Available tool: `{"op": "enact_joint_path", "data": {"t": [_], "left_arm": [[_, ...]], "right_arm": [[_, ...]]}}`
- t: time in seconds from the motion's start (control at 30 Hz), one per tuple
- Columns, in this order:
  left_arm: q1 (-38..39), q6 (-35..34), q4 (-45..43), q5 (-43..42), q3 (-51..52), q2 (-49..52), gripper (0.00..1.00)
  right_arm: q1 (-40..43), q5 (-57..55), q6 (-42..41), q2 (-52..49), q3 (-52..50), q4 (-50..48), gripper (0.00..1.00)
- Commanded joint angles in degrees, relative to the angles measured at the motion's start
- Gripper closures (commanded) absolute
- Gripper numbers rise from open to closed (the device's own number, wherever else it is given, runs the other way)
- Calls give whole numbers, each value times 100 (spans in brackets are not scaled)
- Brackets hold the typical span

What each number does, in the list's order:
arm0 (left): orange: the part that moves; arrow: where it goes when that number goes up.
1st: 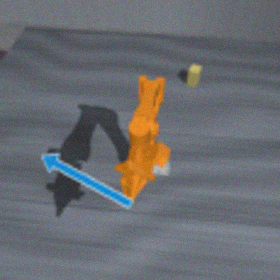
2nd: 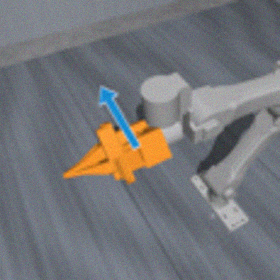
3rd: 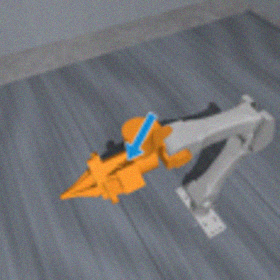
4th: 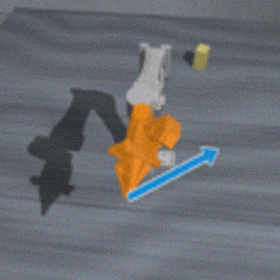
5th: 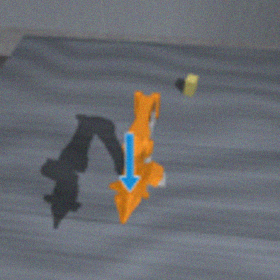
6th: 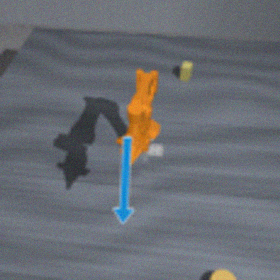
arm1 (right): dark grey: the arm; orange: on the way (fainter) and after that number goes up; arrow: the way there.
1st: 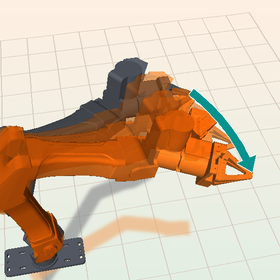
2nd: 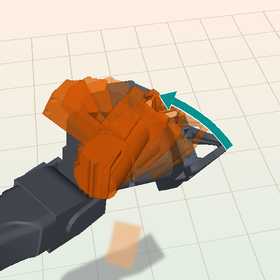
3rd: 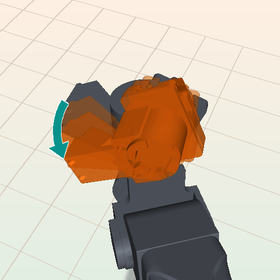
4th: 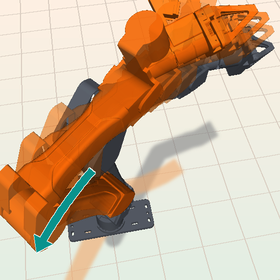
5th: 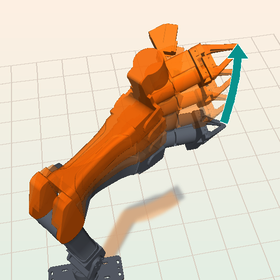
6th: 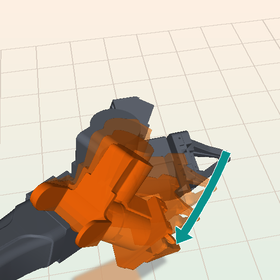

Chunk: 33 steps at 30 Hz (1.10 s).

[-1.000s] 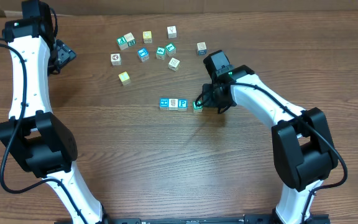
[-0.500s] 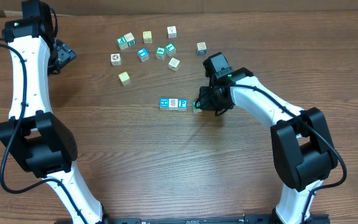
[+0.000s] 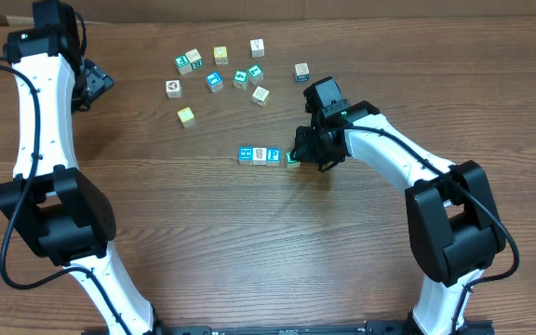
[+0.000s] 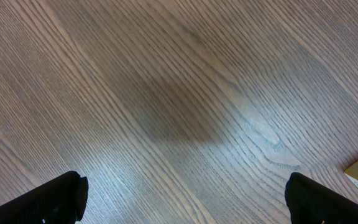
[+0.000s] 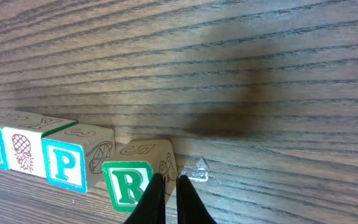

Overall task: Form a horizontal line
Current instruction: 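Lower the R block beside the P block with the right gripper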

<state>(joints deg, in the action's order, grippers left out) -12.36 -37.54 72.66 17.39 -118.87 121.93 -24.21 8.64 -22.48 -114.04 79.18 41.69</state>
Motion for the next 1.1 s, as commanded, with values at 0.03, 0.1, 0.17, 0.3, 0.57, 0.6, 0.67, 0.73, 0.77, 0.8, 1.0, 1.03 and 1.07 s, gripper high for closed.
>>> {"op": "enact_joint_path", "data": {"t": [0.03, 0.1, 0.17, 0.3, 0.57, 0.6, 0.67, 0.73, 0.77, 0.8, 1.0, 1.03, 1.07], "left_arm": [[48, 26, 11, 61, -37, -42, 0], [48, 26, 11, 61, -37, -42, 0], [48, 26, 11, 61, -37, -42, 0], [48, 26, 11, 61, -37, -42, 0], [48, 26, 11, 61, -37, -42, 0], [48, 26, 11, 61, -37, -42, 0], [48, 26, 11, 61, -37, -42, 0], [48, 26, 11, 61, -37, -42, 0], [48, 26, 11, 61, -37, -42, 0], [48, 26, 11, 61, -37, -42, 0], [48, 26, 11, 61, -37, -42, 0], [48, 26, 11, 61, -37, -42, 0], [48, 26, 11, 61, -37, -42, 0]], "right_arm": [[-26, -125, -24, 173, -48, 72, 96], [-26, -369, -24, 173, -48, 157, 96], [-26, -404, -24, 173, -48, 197, 96], [-44, -385, -26, 173, -48, 258, 96], [-72, -385, -26, 168, -267, 118, 96], [-70, -382, -26, 168, -341, 28, 96], [-70, -385, -26, 168, -350, -13, 96], [-70, -337, -20, 168, -348, -70, 96], [-70, -291, 4, 168, -348, -87, 96], [-70, -201, 57, 168, -348, -120, 96], [-92, 173, 365, 168, -348, -286, 96], [-92, 175, 365, 168, -348, -291, 95], [-92, 175, 365, 168, -348, -295, 95]]}}
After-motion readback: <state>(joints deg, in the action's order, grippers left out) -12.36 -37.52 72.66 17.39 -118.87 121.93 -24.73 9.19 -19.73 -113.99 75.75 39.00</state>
